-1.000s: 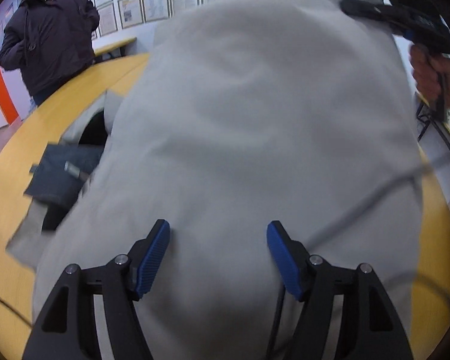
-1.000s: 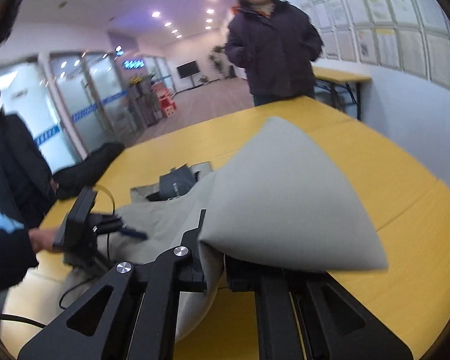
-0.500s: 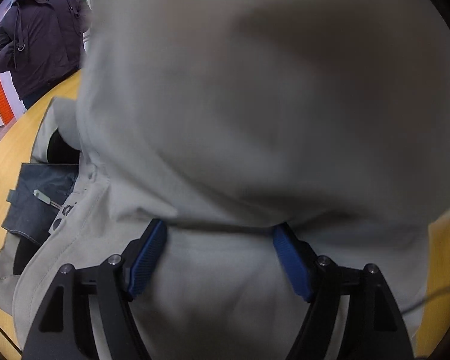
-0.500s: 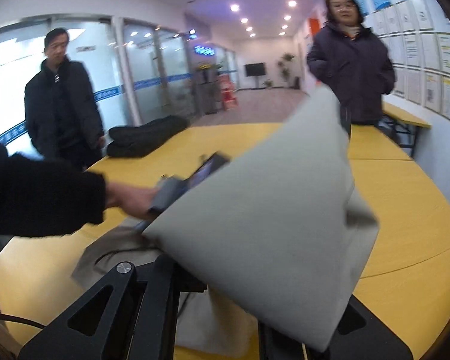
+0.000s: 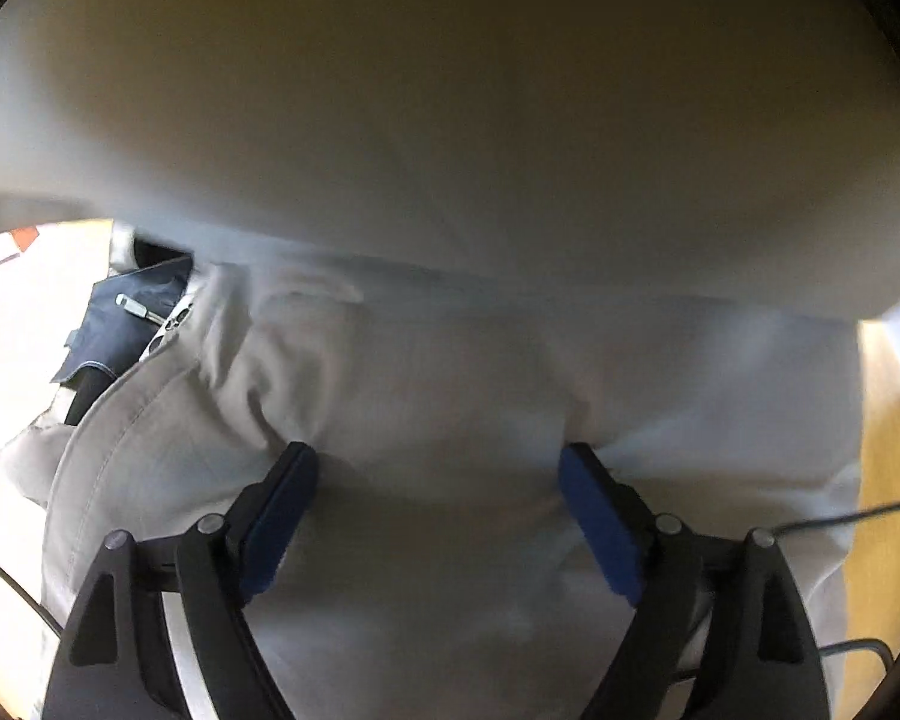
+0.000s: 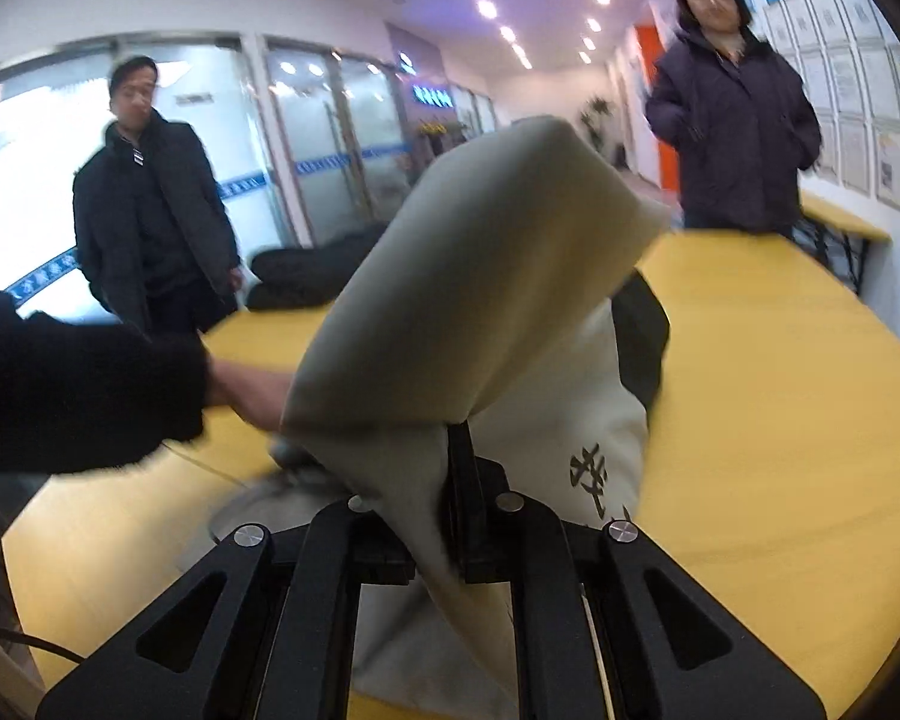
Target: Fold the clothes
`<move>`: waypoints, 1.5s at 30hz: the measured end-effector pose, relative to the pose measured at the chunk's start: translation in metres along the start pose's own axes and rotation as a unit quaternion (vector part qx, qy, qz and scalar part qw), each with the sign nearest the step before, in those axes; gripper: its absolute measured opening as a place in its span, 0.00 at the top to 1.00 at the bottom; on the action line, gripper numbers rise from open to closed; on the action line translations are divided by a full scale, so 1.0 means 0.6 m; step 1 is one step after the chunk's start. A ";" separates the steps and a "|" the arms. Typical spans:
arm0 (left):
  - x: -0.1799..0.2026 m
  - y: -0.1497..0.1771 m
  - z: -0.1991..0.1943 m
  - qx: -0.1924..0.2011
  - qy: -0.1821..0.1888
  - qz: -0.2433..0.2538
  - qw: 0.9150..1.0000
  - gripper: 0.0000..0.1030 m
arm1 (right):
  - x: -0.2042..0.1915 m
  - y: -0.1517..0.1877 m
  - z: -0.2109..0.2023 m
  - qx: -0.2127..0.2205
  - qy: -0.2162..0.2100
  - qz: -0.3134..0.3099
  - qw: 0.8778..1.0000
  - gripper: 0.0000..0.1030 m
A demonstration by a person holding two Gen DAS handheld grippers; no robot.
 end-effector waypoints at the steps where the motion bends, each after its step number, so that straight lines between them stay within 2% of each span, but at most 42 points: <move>1: 0.002 0.002 -0.003 0.000 -0.002 0.000 1.000 0.15 | -0.012 -0.005 0.006 0.003 -0.009 -0.005 1.000 0.93; 3: 0.006 0.011 -0.013 -0.003 -0.009 -0.001 1.000 0.16 | -0.020 0.003 0.022 -0.003 -0.016 -0.001 1.000 0.93; 5: 0.012 0.032 -0.043 -0.004 -0.015 0.000 1.000 0.24 | -0.024 0.013 0.036 -0.010 -0.020 0.005 1.000 0.93; 9: 0.031 0.123 -0.165 -0.017 -0.036 -0.031 0.999 0.24 | -0.029 0.012 0.051 -0.012 -0.040 -0.001 0.999 0.93; 12: 0.056 0.201 -0.297 -0.033 -0.062 -0.088 0.994 0.24 | -0.043 0.009 0.056 -0.007 -0.063 -0.008 0.998 0.93; 15: 0.100 0.249 -0.450 -0.035 -0.104 -0.125 0.986 0.24 | -0.066 0.016 0.070 -0.005 -0.082 -0.018 0.996 0.93; 16: 0.105 0.253 -0.487 -0.039 -0.117 -0.132 0.984 0.24 | -0.075 0.022 0.077 -0.007 -0.089 -0.022 0.996 0.93; 19: 0.081 0.214 -0.522 -0.057 -0.142 -0.136 0.979 0.24 | -0.111 0.046 0.095 -0.022 -0.116 -0.051 0.992 0.93; 23: 0.064 0.159 -0.507 -0.046 -0.158 -0.096 0.982 0.24 | -0.167 0.092 0.116 -0.044 -0.147 -0.120 0.981 0.93; 27: 0.039 0.071 -0.417 -0.016 -0.138 -0.049 0.989 0.24 | -0.213 0.139 0.131 -0.064 -0.163 -0.198 0.964 0.93; 29: 0.025 0.078 -0.366 -0.023 -0.115 -0.050 0.992 0.24 | -0.225 0.152 0.134 -0.067 -0.163 -0.235 0.956 0.93; 30: 0.024 0.081 -0.335 -0.039 -0.105 -0.054 0.992 0.24 | -0.227 0.150 0.133 -0.065 -0.163 -0.241 0.954 0.93; 31: 0.026 0.083 -0.303 -0.059 -0.096 -0.060 0.992 0.24 | -0.227 0.142 0.132 -0.061 -0.163 -0.242 0.954 0.93; 33: 0.023 0.123 -0.256 -0.097 -0.085 -0.068 0.989 0.24 | -0.224 0.124 0.129 -0.051 -0.163 -0.234 0.957 0.94; 35: 0.024 0.144 -0.220 -0.110 -0.076 -0.078 0.988 0.26 | -0.212 0.100 0.130 -0.042 -0.159 -0.204 0.965 0.94; 40: 0.042 0.134 -0.174 -0.075 -0.056 -0.068 0.993 0.22 | -0.196 0.068 0.141 -0.036 -0.155 -0.138 0.978 0.94; 45: 0.041 0.120 -0.151 -0.059 -0.051 -0.068 0.995 0.18 | -0.235 0.060 0.149 -0.027 -0.180 -0.151 0.972 0.94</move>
Point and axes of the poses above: each gripper's, at about its wrist camera, not at the fingertips, and z roughly the way its jaws point, x to its right, y to its underside, the point moved 5 cm from there along z, roughly the way its jaws point, and after that the axes turned 1 degree about -y, right-handed, at the moved point
